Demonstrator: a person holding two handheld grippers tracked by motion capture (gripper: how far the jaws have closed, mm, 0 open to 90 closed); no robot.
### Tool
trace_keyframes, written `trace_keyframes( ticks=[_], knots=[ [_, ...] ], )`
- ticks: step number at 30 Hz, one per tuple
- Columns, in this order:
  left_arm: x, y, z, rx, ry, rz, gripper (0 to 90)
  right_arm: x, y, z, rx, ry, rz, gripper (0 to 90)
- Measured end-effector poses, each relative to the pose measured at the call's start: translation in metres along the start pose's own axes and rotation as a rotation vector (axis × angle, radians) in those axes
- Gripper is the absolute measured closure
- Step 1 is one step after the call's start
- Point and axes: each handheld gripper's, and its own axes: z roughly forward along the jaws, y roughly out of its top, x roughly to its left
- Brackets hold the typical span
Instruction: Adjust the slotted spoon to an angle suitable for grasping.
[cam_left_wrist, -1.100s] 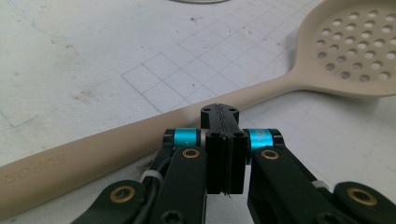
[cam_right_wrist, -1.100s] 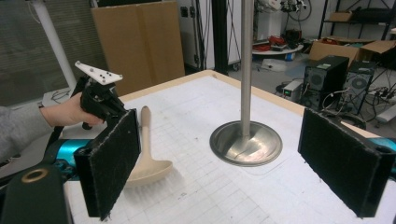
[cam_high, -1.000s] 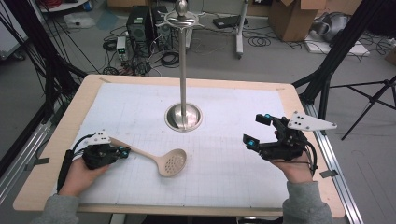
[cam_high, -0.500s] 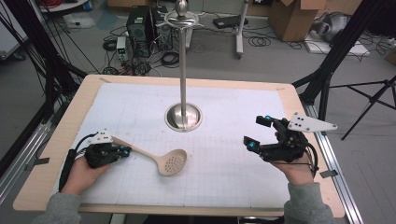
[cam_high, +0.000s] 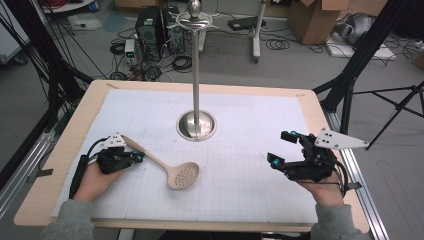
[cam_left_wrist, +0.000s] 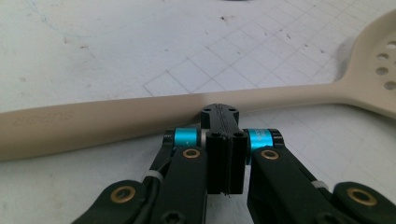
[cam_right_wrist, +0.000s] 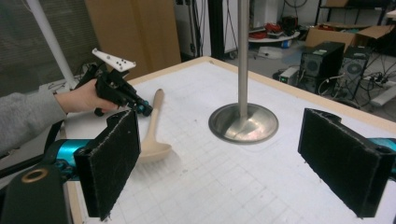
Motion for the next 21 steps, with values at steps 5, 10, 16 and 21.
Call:
trace_keyframes(
  ticks=[5, 10, 16, 21],
  knots=[
    [-0.001, 0.005, 0.004, 0.013, 0.023, -0.008, 89.2, 0.002, -0.003, -0.006, 0.012, -0.014, 0.008, 11.8],
    [-0.005, 0.009, 0.001, -0.043, -0.012, -0.020, 89.2, -0.001, -0.004, -0.010, 0.010, -0.022, 0.020, 11.8],
    [-0.011, 0.013, 0.002, -0.076, -0.039, -0.021, 89.2, -0.002, -0.005, -0.011, 0.008, -0.021, 0.030, 11.8],
    [-0.021, 0.018, 0.009, -0.088, -0.055, -0.009, 89.2, 0.000, -0.005, -0.010, 0.020, -0.010, 0.031, 11.8]
  ],
)
